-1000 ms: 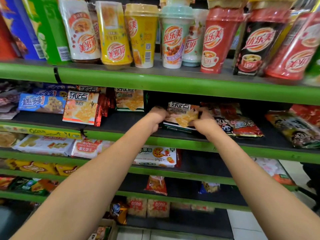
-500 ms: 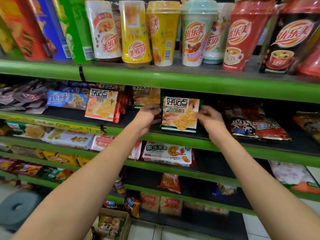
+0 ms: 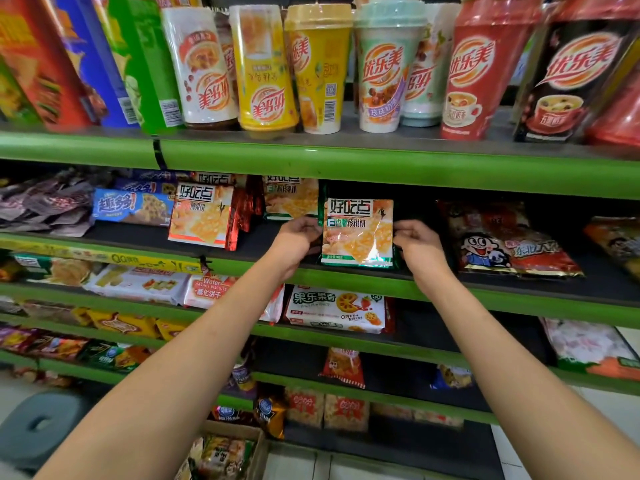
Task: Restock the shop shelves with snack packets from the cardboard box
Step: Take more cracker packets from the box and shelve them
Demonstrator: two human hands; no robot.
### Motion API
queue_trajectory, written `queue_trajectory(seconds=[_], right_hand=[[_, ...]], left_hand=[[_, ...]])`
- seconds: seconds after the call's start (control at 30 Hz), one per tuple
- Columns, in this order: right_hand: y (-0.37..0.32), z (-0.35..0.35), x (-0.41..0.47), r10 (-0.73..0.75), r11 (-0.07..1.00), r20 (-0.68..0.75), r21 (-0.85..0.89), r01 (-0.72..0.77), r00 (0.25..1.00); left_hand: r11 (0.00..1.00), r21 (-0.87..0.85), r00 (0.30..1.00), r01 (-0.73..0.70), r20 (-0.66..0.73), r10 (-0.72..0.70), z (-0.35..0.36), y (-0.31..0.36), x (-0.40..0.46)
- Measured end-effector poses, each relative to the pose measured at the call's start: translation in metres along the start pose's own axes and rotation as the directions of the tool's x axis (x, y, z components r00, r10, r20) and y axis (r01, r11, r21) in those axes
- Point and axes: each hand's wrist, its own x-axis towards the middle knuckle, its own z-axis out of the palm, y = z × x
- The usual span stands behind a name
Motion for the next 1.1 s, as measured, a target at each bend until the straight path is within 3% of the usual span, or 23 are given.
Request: queue_trajectory(seconds=[0.83, 1.1], right_hand=[[0.001, -0.005, -0.003, -0.034, 0.996, -0.017, -0.087, 0.033, 0.999], [-0.004, -0.006, 0.003, -0.023, 0.999, -0.149, -0.045, 0.016, 0.989]], left_hand=[[0.999, -0.024, 0.999, -0.032, -0.009, 0.031, -0.002, -0.007, 0.001], [0.999, -0.001, 0.994, -0.032, -0.101, 0.031, -0.001, 0.003, 0.002]])
